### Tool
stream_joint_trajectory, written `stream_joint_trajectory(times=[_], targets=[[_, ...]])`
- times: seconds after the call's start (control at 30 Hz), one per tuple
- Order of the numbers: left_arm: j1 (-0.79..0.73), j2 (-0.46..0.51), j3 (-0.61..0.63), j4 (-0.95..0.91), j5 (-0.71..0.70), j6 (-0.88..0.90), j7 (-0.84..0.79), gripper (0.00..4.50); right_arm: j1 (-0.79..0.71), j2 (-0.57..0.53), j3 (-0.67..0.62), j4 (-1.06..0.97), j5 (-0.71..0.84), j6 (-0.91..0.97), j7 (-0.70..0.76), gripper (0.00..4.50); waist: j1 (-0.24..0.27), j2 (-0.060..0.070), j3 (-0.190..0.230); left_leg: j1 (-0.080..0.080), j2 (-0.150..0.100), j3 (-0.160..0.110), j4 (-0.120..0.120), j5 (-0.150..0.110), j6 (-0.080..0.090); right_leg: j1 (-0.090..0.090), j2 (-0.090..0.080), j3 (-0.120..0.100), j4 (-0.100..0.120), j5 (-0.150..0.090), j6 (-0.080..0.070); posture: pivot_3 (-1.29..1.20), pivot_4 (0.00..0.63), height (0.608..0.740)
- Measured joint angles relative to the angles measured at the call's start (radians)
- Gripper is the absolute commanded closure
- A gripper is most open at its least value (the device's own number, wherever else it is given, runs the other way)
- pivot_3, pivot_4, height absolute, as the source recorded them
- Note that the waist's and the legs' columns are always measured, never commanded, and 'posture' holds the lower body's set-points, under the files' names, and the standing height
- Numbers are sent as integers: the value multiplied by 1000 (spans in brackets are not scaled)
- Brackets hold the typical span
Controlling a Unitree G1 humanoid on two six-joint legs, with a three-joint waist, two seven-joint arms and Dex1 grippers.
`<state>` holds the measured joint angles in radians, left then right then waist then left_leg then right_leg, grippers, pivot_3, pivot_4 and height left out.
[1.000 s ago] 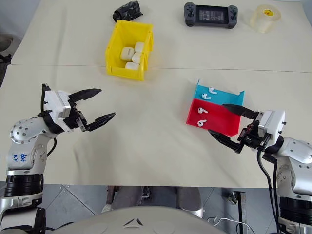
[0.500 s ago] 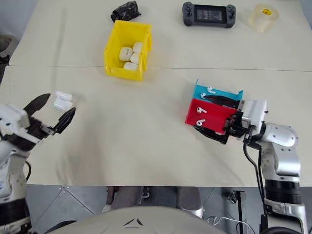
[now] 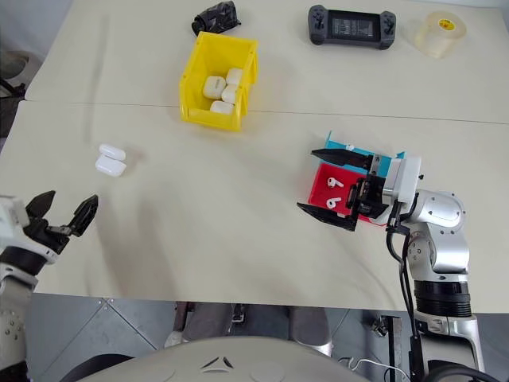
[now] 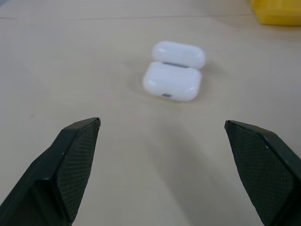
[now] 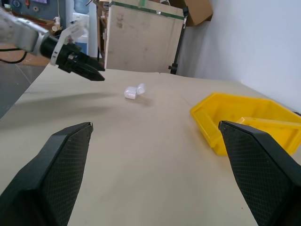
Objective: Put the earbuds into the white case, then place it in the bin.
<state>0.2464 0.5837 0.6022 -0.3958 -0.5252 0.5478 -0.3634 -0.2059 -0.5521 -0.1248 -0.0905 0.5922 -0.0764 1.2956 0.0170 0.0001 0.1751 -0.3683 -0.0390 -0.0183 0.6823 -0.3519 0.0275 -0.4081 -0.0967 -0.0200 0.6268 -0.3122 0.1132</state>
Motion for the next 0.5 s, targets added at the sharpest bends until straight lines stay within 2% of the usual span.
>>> stream_joint_trajectory(times=[0.13,0.27,0.37,0.5], targets=[[-120,162,-20,51,-18,153,-34,0,5,-31,1,-5,-1,36,0,13,-3,0,0,0,0,0,0,0,0,0,0,0,1,0,0,0,150,740],[-289,337,-129,217,-22,270,-156,0,35,-59,4,-46,4,80,-1,13,-5,0,0,-1,0,0,-1,0,0,-1,0,-1,0,0,0,0,150,740],[-407,398,-231,327,-20,316,-245,0,49,-63,1,-84,9,100,-13,13,-10,0,0,-1,-1,0,-1,0,0,-1,0,-1,1,0,0,0,150,740],[-572,434,-394,466,24,343,-342,0,95,-68,-10,-133,17,121,-43,13,-17,0,0,-2,-1,0,-1,0,0,-2,0,-2,2,0,0,0,150,740]])
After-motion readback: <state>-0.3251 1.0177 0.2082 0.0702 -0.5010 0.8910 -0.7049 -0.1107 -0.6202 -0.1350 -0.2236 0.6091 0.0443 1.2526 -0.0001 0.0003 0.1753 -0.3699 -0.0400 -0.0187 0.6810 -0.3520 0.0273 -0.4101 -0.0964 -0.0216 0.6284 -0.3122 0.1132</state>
